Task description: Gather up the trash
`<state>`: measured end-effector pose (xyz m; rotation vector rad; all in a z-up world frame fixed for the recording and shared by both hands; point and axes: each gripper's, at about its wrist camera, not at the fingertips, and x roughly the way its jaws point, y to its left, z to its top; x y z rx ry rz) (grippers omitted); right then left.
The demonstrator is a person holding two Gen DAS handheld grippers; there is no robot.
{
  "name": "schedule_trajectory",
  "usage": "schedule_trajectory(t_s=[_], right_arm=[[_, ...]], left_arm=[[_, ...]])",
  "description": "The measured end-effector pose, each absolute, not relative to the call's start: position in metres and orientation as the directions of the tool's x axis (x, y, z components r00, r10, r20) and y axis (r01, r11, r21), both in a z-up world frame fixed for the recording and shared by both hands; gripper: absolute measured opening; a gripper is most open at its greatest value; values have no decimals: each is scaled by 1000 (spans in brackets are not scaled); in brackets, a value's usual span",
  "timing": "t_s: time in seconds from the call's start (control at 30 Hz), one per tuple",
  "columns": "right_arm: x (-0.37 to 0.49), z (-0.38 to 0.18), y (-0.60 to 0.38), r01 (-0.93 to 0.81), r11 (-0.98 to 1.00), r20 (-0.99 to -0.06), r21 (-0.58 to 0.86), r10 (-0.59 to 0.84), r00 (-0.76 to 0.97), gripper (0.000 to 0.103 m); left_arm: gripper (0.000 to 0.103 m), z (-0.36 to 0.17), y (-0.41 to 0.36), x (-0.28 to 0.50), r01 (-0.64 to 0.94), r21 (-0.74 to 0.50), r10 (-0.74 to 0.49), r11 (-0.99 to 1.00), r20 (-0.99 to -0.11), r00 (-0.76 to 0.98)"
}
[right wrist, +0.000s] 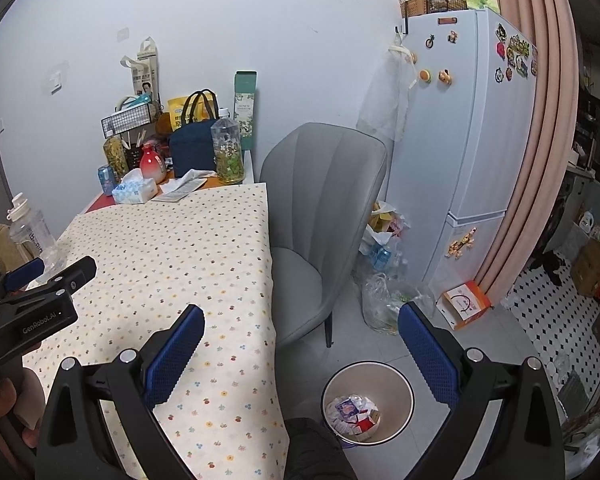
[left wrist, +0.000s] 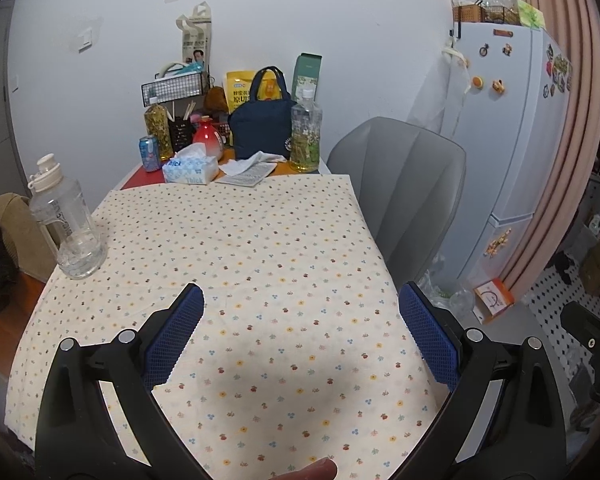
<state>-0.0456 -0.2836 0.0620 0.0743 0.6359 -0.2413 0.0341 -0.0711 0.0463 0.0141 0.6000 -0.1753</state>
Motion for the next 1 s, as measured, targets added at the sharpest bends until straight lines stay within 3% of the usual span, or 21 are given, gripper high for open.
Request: schedule_trajectory(t_s=[1.0], right_arm=[[-36,45,-277,254,967,-603,-1,-203,772,95]], left_arm=[[97,45,-57,28,90,-28,-91,996,-541,836]])
